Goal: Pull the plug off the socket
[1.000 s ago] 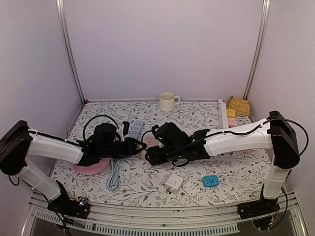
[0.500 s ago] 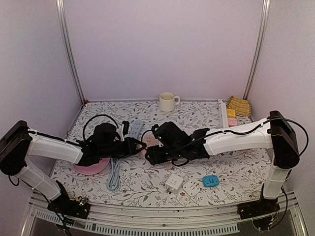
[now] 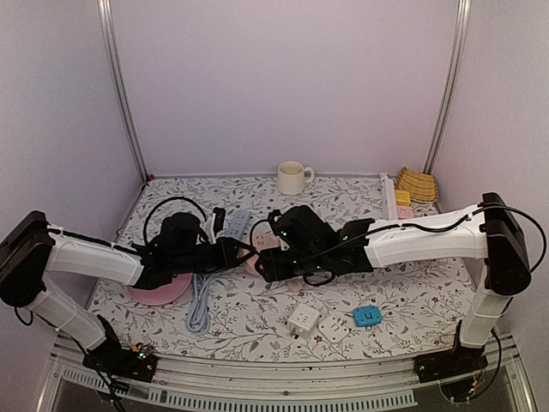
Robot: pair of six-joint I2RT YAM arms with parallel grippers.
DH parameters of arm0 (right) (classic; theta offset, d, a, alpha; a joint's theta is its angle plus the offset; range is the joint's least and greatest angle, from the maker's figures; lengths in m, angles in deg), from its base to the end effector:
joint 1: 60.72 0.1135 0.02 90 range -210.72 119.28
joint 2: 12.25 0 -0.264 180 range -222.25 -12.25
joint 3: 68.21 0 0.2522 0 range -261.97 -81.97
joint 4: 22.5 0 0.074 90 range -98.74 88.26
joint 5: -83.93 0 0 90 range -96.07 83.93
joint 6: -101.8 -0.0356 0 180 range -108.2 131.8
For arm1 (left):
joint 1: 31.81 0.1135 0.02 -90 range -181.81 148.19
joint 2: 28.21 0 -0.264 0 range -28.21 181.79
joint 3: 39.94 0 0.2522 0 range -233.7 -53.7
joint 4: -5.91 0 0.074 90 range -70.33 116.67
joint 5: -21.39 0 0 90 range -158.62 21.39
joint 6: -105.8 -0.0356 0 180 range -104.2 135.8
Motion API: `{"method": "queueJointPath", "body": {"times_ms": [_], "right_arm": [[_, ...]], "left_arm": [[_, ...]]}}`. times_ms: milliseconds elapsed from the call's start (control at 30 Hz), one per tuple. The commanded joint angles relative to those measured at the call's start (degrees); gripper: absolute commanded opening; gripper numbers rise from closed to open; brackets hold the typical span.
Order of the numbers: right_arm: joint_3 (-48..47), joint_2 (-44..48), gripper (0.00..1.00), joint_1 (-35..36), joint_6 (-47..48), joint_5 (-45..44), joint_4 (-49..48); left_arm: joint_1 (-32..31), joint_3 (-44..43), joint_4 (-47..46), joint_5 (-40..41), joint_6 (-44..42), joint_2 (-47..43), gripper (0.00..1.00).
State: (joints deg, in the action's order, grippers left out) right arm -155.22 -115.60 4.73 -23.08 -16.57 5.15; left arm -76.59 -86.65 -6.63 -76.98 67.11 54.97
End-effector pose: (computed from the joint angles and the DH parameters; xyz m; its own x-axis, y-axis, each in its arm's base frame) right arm 0.1727 0.3624 0.2237 -0.7170 -0.2164 -0.6626 -0.5240 0.7942 0.3076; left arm 0.2031 -0.2089 0.1814 -0.7976 -0.2964 -0.5253 0.2699 0.6034 -0.7504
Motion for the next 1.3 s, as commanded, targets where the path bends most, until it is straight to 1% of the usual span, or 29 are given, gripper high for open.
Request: {"method": "queueJointPath", "body": {"times_ms": [0,400,533,700,1267], "right_arm": [[0.24,5.19,0.41,0.27,0.66,-0.57,-0.88],[1.34,5.26,0.41,0.24,0.47,-0.39,-0.71],[1.46,6.19,0.41,0.27,0.27,-0.08,-0.71],[1.81,8.06,0.41,0.29,0.25,0.24,-0.49],[3.47,11.01,0.41,0.34,0.07,-0.79,0.21]], "left_arm": [[2.23,-0.23,1.82,4.22,-1.90,1.12,0.00],[2.34,-0.45,1.52,2.41,-1.97,0.53,0.00],[2.37,-1.00,3.26,3.89,-2.68,0.19,0.00],[2.89,-2.32,5.71,4.84,-4.05,2.17,0.00],[3.29,-3.96,5.96,5.18,-4.43,5.30,0.00]]}}
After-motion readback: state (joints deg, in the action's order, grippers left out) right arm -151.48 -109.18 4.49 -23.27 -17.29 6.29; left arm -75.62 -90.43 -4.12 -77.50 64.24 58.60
